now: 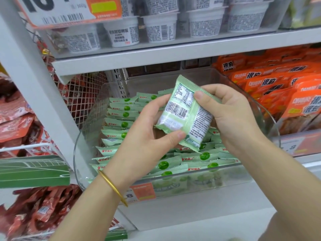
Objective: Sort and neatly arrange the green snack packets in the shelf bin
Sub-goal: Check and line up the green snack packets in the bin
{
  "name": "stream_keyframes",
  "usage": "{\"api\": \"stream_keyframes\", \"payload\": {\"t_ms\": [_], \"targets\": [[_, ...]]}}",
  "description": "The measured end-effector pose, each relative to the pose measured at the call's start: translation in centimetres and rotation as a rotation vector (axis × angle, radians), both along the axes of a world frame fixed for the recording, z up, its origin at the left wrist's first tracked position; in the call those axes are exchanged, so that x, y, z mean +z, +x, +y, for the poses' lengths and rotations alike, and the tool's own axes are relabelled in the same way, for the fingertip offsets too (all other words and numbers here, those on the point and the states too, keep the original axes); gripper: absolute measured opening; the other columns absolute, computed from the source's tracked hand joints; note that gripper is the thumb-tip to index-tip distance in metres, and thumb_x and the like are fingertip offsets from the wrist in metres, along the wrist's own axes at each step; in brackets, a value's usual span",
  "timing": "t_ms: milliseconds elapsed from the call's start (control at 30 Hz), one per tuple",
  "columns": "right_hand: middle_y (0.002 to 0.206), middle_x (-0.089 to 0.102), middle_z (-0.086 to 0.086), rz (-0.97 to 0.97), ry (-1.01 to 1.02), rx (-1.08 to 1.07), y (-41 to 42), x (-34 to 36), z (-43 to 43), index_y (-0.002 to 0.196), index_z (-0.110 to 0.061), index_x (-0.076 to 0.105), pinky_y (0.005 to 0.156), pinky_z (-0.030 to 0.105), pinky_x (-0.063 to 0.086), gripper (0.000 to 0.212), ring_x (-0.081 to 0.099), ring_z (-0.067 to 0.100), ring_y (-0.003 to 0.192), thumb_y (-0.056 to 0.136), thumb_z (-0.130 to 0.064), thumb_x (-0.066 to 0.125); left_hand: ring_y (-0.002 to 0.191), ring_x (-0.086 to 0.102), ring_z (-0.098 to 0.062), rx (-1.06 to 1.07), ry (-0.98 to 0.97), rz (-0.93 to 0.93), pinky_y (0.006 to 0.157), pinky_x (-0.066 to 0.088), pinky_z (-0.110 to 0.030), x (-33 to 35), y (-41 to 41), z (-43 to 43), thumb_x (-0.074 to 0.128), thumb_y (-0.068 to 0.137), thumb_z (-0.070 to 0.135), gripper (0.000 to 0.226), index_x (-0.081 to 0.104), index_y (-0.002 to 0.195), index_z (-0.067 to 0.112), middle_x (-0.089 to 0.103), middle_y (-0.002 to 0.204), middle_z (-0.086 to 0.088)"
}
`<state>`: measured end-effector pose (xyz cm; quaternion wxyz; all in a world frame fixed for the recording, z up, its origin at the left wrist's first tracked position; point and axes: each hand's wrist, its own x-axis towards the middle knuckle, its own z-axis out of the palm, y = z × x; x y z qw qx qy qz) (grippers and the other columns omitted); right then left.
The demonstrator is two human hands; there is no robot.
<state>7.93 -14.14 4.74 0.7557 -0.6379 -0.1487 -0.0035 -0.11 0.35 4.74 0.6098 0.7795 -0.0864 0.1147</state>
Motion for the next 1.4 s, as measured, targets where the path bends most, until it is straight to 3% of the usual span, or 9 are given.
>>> {"api": "stream_keyframes", "payload": {"t_ms": [167,267,467,633,767,867,1033,1167,1400], "targets": [[0.100,0.071,0.004,-0.061,-0.001,0.017,0.3,0.0,-0.3,0.097,-0.024,0.067,0.067,0.023,0.051,0.023,0.066,0.012,0.084,0.085,-0.005,0.064,0.101,0.065,-0.016,0.066,-0.140,0.016,0.081,0.057,-0.037,-0.3,0.3,0.1,0.062,0.086,0.003,0.052,0.048,0.123,0.036,0.058,0.119,0.004],[0.094,0.073,-0.003,-0.047,-0.100,0.073,0.3,-0.1,-0.6,0.091,-0.022,0.073,0.077,0.031,0.051,0.023,0.065,0.011,0.089,0.088,-0.004,0.059,0.097,0.062,-0.028,0.227,-0.166,0.036,0.082,0.053,-0.043,-0.6,0.7,0.8,0.056,0.088,0.026,0.031,0.054,0.114,0.042,0.059,0.114,-0.008],[0.100,0.072,0.003,0.050,-0.162,0.290,0.1,0.0,-0.7,0.099,-0.014,0.072,0.072,0.032,0.058,0.050,0.070,0.020,0.087,0.081,0.016,0.037,0.114,0.056,-0.013,0.321,-0.116,0.218,0.096,0.047,-0.040,-0.9,1.4,1.8,0.064,0.079,0.045,0.041,0.057,0.119,0.036,0.055,0.128,0.011],[0.114,0.052,-0.009,-0.348,-0.598,0.180,1.3,0.0,0.0,0.096,-0.042,0.066,0.098,0.024,0.043,0.038,0.053,0.005,0.111,0.070,-0.016,0.079,0.060,0.064,-0.004,0.306,-0.179,0.319,0.056,0.045,-0.022,0.0,2.7,2.6,0.058,0.090,0.027,0.032,0.060,0.120,0.017,0.062,0.114,0.002],[0.099,0.059,-0.012,-0.473,-0.668,0.007,3.2,0.2,1.7,0.086,-0.027,0.067,0.084,0.015,0.042,0.015,0.056,0.003,0.096,0.075,-0.021,0.076,0.053,0.062,-0.012,0.346,-0.315,0.293,0.048,0.047,-0.023,0.9,4.5,3.1,0.048,0.096,0.030,0.024,0.054,0.108,0.011,0.061,0.098,-0.004],[0.071,0.054,-0.015,-0.545,-0.686,-0.182,4.7,0.4,3.1,0.080,-0.019,0.060,0.059,0.013,0.039,0.012,0.050,0.000,0.065,0.084,-0.027,0.068,0.085,0.062,-0.029,0.578,0.110,0.169,0.076,0.047,-0.032,0.4,6.4,4.7,0.036,0.100,0.029,0.022,0.051,0.104,0.014,0.060,0.105,-0.009],[0.084,0.064,-0.005,-0.512,-0.823,-0.253,6.9,0.8,6.6,0.108,-0.014,0.065,0.064,0.020,0.035,0.030,0.058,0.014,0.082,0.093,-0.039,0.055,0.138,0.025,-0.029,0.454,0.909,0.354,0.113,0.023,-0.045,-2.2,8.1,7.0,0.031,0.099,0.025,0.040,0.042,0.133,0.006,0.029,0.150,-0.016],[0.083,0.060,0.003,-0.596,-1.072,-0.221,8.0,1.2,8.8,0.112,-0.012,0.058,0.061,0.029,0.036,0.031,0.055,0.023,0.086,0.095,-0.037,0.051,0.145,0.000,-0.015,0.409,1.030,0.445,0.116,0.002,-0.044,-2.5,8.0,6.5,0.023,0.101,0.039,0.052,0.019,0.149,0.019,0.001,0.159,0.003],[0.103,0.056,0.007,-0.699,-1.335,-0.062,9.0,2.0,10.8,0.111,-0.015,0.055,0.071,0.028,0.035,0.017,0.054,0.027,0.100,0.094,-0.018,0.052,0.143,0.012,-0.020,0.437,1.028,0.436,0.117,0.007,-0.045,-2.5,7.7,6.5,0.027,0.099,0.041,0.050,0.030,0.144,0.019,0.010,0.157,0.003]]}}
